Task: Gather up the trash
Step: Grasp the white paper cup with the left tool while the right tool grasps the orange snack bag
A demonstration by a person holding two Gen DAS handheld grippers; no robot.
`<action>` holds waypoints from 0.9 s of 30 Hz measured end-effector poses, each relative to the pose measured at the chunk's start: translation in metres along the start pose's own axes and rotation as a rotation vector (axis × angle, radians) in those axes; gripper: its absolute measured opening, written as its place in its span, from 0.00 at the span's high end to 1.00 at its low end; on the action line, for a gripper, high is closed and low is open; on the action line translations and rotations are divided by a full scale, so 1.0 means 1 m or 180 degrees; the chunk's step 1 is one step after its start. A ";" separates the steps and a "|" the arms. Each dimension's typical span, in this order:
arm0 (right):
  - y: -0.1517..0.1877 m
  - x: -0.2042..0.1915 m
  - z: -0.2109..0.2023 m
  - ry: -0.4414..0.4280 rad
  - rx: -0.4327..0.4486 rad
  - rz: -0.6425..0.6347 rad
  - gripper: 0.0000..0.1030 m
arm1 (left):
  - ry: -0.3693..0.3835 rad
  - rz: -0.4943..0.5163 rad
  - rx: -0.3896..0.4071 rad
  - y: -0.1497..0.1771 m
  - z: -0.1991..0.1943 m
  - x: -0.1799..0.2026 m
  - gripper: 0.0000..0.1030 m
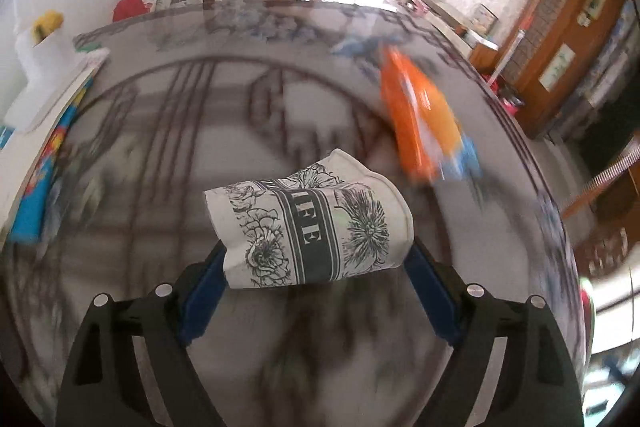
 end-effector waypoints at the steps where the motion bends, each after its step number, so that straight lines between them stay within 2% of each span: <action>1: -0.001 -0.005 0.007 0.0090 -0.0075 -0.0099 0.09 | 0.0011 0.0020 -0.0023 0.019 -0.006 -0.003 0.21; 5: -0.017 -0.033 0.032 0.0348 -0.0258 -0.0483 0.09 | 0.0253 -0.0117 -0.0159 0.090 -0.027 -0.020 0.21; 7: -0.041 -0.061 0.045 0.0565 -0.0130 -0.0836 0.09 | 0.0372 -0.0219 -0.0181 0.119 -0.031 -0.025 0.21; 9: -0.067 -0.086 0.065 0.0731 -0.0082 -0.1094 0.07 | 0.0280 -0.0158 -0.0073 0.137 -0.032 -0.023 0.21; 10: -0.079 -0.095 0.078 0.0781 -0.0111 -0.1166 0.07 | 0.0210 -0.0085 -0.0066 0.139 -0.031 -0.020 0.21; 14: -0.133 -0.133 0.143 0.1143 -0.0160 -0.1433 0.07 | 0.0389 -0.0006 -0.0044 0.128 -0.033 -0.008 0.21; 16: -0.156 -0.149 0.178 0.1382 -0.0170 -0.1576 0.07 | 0.0302 0.0081 0.0018 0.128 -0.037 -0.005 0.21; 19: -0.177 -0.168 0.226 0.1646 -0.0241 -0.1757 0.07 | 0.0328 0.0079 0.0036 0.124 -0.039 -0.007 0.21; 23: -0.188 -0.176 0.272 0.2018 -0.0389 -0.1859 0.07 | 0.0325 0.0118 0.0139 0.121 -0.050 -0.006 0.21; 24: -0.190 -0.175 0.281 0.2080 -0.0410 -0.1856 0.11 | 0.0321 0.0128 0.0154 0.122 -0.051 -0.005 0.21; 25: -0.191 -0.174 0.285 0.2099 -0.0409 -0.1850 0.26 | 0.0330 0.0129 0.0164 0.122 -0.052 -0.006 0.21; 26: -0.191 -0.173 0.288 0.2097 -0.0413 -0.1840 0.35 | 0.0351 0.0118 0.0162 0.122 -0.053 -0.006 0.21; 27: -0.189 -0.173 0.289 0.2082 -0.0412 -0.1826 0.35 | 0.0362 0.0101 0.0159 0.123 -0.054 -0.008 0.21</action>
Point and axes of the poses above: each gripper's, at about its wrist camera, not at the fingertips, and z roughly the way its jaws point, x to its right, y to its underside, the point moved 3 cm from there along z, roughly the way its jaws point, and after that the axes turned 13 degrees about -x, right-handed, at the moved point
